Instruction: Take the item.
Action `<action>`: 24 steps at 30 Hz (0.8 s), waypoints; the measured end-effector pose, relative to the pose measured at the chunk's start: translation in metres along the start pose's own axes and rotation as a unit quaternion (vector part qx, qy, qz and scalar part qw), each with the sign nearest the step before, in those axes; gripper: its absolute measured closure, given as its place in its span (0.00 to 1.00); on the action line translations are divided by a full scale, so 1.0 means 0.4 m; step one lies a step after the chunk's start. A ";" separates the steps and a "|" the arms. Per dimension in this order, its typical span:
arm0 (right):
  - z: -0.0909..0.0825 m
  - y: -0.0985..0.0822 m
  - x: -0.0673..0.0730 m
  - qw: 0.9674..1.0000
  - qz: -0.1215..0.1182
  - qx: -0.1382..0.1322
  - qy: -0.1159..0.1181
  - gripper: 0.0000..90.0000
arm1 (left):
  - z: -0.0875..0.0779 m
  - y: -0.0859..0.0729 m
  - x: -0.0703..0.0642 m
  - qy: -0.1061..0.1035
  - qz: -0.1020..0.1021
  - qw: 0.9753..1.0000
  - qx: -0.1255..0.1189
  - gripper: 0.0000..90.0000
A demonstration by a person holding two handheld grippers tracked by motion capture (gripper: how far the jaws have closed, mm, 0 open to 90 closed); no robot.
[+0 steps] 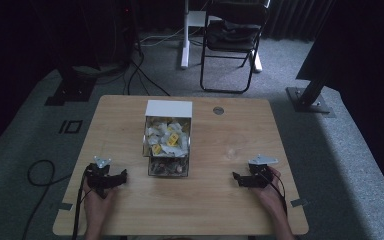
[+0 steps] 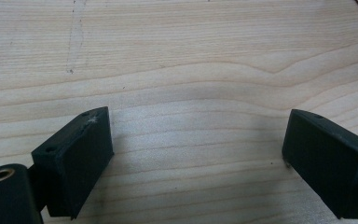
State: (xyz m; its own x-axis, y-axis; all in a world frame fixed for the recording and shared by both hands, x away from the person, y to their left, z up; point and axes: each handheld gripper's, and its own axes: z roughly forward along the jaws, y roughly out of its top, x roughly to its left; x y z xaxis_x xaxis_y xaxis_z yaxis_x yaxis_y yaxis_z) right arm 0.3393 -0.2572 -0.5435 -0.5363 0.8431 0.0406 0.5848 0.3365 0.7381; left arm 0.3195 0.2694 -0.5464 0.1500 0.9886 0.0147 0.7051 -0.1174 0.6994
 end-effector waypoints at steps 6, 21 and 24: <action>-0.011 0.012 0.019 1.000 -0.006 -0.016 0.002 0.23 | 0.000 0.000 0.000 0.000 0.000 1.000 0.000 0.10; -0.045 0.032 0.043 0.999 -0.009 -0.045 0.012 0.28 | 0.000 0.000 0.000 0.000 0.000 1.000 0.000 0.10; -0.052 0.037 0.051 0.999 -0.010 -0.047 0.011 0.28 | 0.000 0.000 0.000 0.000 0.000 1.000 0.000 0.10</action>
State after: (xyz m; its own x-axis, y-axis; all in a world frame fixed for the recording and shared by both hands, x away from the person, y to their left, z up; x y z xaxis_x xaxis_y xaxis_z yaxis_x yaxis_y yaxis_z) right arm 0.3242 -0.2440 -0.5178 -0.5612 0.8268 0.0382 0.5136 0.3116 0.7994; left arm 0.3195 0.2693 -0.5464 0.1500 0.9886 0.0146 0.7051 -0.1173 0.6994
